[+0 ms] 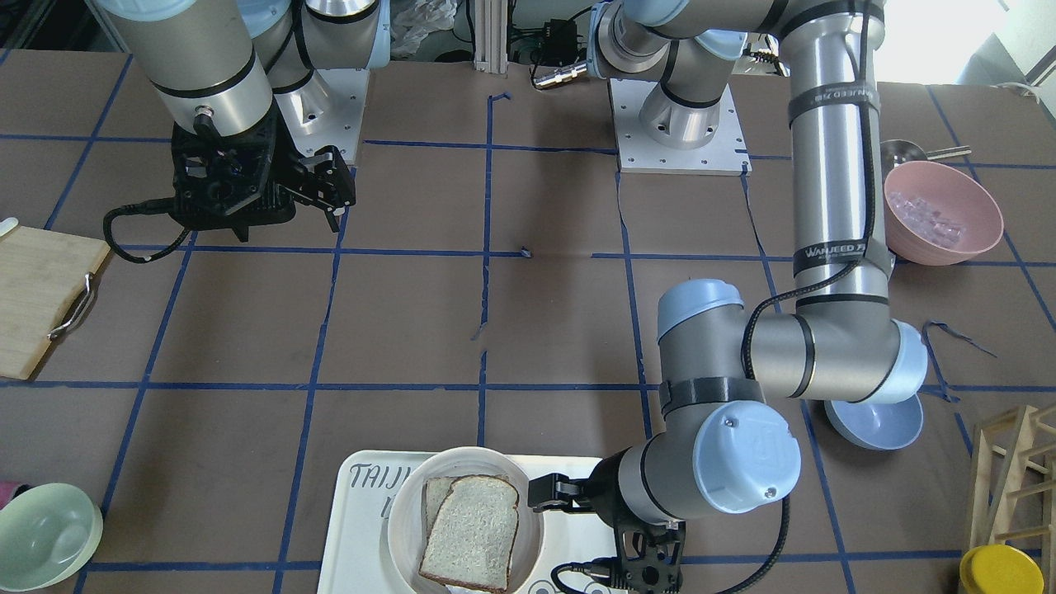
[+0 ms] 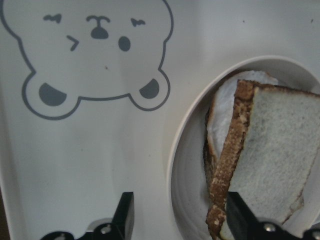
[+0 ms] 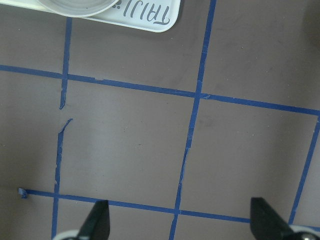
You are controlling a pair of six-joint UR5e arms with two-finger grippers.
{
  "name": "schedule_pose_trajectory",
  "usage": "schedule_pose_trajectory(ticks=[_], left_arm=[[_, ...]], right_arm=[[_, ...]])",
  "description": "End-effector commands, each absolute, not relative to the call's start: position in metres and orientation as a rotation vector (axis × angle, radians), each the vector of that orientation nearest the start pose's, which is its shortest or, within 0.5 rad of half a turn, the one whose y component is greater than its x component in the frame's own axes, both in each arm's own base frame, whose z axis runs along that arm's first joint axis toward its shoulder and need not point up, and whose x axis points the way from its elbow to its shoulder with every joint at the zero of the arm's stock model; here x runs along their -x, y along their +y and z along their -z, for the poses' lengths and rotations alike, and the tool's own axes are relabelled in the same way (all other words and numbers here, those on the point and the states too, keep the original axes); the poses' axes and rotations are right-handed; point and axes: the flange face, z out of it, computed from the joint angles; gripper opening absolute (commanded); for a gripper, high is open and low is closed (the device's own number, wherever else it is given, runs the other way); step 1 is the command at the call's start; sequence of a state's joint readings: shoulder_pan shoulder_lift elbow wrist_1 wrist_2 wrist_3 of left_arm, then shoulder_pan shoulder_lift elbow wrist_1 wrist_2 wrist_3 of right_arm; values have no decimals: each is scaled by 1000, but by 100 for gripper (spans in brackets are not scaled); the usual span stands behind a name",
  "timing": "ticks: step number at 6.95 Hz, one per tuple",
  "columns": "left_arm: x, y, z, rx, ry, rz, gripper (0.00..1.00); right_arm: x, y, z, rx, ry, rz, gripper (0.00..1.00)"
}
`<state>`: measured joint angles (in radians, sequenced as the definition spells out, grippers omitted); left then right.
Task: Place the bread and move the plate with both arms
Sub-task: 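Release the plate and raise the left gripper away from the tray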
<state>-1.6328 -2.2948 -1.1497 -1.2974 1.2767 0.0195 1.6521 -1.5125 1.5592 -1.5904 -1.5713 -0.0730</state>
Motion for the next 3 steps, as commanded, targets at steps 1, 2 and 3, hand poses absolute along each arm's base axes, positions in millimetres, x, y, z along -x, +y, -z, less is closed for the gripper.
schedule_pose_trajectory(ticks=[1, 2, 3], left_arm=[[171, -709, -345, -62, 3376, -110, 100], [156, -687, -385, -55, 3271, -124, 100], [147, -661, -419, -76, 3245, -192, 100]], right_arm=[[-175, -501, -466, 250, 3131, -46, 100], [-174, -502, -467, 238, 3132, -39, 100], [-174, -505, -470, 229, 3136, 12, 100]])
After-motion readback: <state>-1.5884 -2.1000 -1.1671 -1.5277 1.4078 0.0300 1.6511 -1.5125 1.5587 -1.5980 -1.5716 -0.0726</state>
